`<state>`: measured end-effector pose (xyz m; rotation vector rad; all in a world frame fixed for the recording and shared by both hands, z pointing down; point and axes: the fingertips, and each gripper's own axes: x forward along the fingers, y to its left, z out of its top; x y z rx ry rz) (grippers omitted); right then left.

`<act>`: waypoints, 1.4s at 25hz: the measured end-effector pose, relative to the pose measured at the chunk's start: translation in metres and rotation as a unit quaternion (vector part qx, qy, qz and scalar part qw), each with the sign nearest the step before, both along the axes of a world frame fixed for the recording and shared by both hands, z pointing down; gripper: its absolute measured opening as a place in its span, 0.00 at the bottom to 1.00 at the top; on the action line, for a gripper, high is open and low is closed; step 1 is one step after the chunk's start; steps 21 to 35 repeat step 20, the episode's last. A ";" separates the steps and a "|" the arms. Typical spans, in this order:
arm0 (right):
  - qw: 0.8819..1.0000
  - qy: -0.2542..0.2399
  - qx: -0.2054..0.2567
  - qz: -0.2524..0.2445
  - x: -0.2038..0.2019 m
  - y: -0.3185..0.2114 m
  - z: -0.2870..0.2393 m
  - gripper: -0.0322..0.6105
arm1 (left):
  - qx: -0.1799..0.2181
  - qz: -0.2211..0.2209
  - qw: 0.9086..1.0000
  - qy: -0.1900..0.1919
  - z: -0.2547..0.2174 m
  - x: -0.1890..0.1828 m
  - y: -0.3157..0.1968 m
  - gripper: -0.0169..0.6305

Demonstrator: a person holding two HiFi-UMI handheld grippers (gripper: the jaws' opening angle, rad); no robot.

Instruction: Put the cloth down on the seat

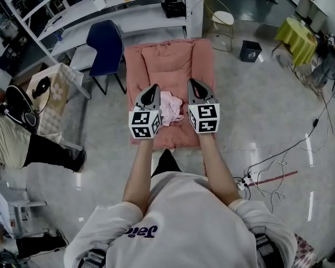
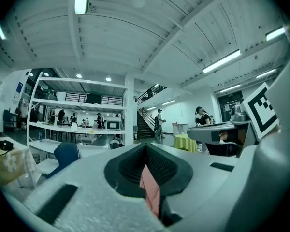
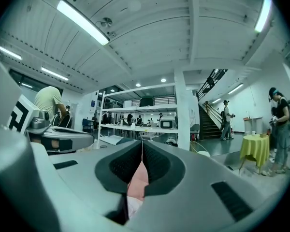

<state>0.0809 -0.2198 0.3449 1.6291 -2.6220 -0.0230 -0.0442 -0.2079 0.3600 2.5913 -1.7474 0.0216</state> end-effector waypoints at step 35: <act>0.999 -0.022 -0.022 0.016 0.014 -0.011 0.022 0.08 | -0.038 0.043 0.998 -0.031 0.034 0.017 0.001 0.05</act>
